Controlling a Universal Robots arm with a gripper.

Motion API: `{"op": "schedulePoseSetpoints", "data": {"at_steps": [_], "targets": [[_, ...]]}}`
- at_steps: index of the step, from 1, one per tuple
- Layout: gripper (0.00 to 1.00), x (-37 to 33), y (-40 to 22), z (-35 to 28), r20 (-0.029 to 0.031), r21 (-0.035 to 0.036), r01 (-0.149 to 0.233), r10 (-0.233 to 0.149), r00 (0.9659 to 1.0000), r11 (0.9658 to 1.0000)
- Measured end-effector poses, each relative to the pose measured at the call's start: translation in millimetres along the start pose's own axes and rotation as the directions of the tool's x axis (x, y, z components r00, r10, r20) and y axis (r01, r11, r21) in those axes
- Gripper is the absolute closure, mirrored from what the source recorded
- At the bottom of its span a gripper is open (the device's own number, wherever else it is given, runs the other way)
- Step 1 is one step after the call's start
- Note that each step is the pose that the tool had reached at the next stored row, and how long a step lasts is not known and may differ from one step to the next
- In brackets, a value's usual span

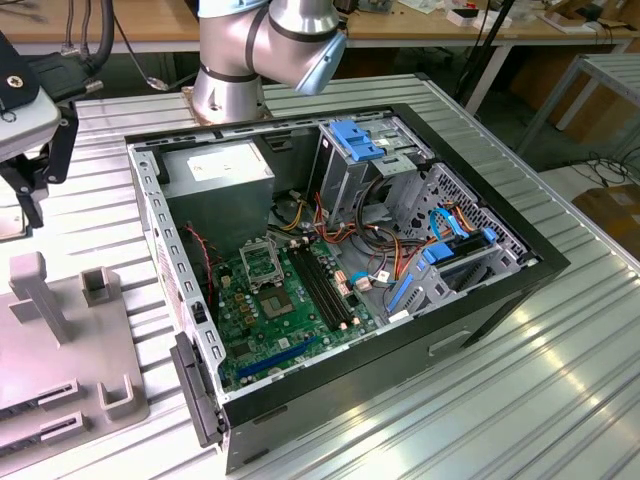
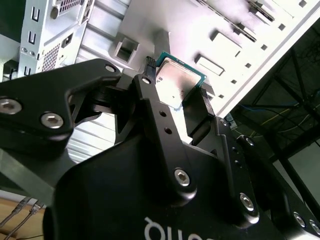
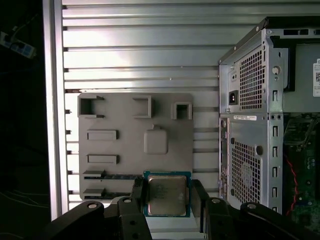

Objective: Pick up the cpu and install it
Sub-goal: 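Pick up the cpu and move it towards the insertion slot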

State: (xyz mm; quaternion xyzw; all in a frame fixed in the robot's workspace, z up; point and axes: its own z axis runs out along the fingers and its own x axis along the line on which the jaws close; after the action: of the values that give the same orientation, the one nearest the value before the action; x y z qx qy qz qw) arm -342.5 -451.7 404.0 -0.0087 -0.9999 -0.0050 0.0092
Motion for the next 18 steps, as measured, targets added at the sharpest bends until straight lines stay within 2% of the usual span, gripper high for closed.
{"op": "schedulePoseSetpoints", "data": {"at_steps": [13,18], "targets": [[0.53,-8.7,-0.3,-0.2,0.0000,0.0001,0.000,0.000,1.0000,1.0000],[0.53,-16.5,-0.2,-0.3,0.0000,0.0000,0.000,0.000,1.0000,1.0000]]}}
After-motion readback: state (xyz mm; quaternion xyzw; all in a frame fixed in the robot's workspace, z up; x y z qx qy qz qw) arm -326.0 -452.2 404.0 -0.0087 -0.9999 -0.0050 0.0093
